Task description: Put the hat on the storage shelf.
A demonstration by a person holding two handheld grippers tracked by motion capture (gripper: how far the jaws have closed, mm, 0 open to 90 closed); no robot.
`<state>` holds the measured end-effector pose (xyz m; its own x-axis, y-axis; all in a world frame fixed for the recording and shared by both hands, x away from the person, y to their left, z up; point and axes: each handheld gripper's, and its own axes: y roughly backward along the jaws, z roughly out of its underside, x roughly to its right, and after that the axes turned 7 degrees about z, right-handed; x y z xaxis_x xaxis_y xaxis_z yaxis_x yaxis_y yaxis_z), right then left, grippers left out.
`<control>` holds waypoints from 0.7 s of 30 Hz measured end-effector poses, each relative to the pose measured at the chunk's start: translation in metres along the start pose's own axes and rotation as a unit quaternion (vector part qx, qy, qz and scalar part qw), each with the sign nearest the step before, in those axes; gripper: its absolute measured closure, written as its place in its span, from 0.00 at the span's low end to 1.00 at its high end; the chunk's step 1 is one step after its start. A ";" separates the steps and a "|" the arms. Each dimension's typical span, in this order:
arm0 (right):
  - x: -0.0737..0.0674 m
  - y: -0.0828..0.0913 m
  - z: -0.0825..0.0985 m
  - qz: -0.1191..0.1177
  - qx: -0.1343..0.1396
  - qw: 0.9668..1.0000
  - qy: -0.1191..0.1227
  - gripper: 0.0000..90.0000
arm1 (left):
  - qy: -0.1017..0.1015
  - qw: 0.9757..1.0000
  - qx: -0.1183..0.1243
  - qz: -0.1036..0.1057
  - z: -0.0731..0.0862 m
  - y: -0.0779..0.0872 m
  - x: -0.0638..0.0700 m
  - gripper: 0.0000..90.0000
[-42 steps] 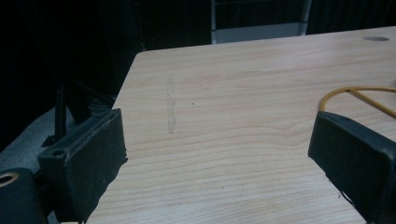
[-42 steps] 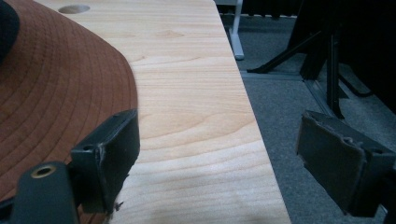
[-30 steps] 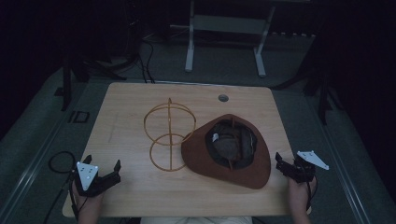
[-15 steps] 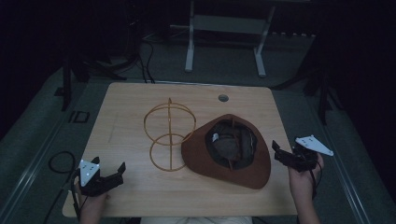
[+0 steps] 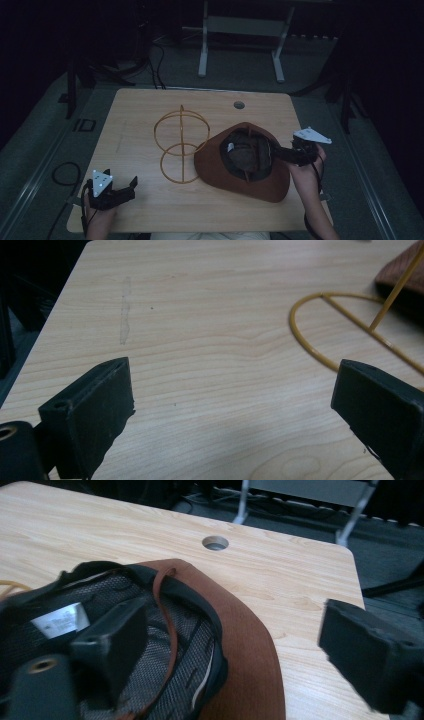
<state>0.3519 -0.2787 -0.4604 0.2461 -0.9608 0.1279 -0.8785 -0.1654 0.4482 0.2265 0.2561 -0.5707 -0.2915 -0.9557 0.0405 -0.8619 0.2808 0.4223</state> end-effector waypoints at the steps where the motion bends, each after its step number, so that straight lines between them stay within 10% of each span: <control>1: -0.005 -0.008 -0.002 -0.015 -0.009 1.000 -0.002 0.11 | -0.006 1.000 0.000 0.002 0.000 0.000 0.001 0.04; 21: -0.014 -0.086 0.021 0.004 -0.119 0.993 0.010 0.21 | -0.061 0.998 -0.021 -0.005 0.000 -0.005 0.012 0.05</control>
<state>0.4149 -0.2553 -0.5194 0.2495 -0.9567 0.1499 -0.7600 -0.0975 0.6426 0.2270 0.2434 -0.5726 -0.3326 -0.9402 -0.0732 -0.8479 0.2642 0.4596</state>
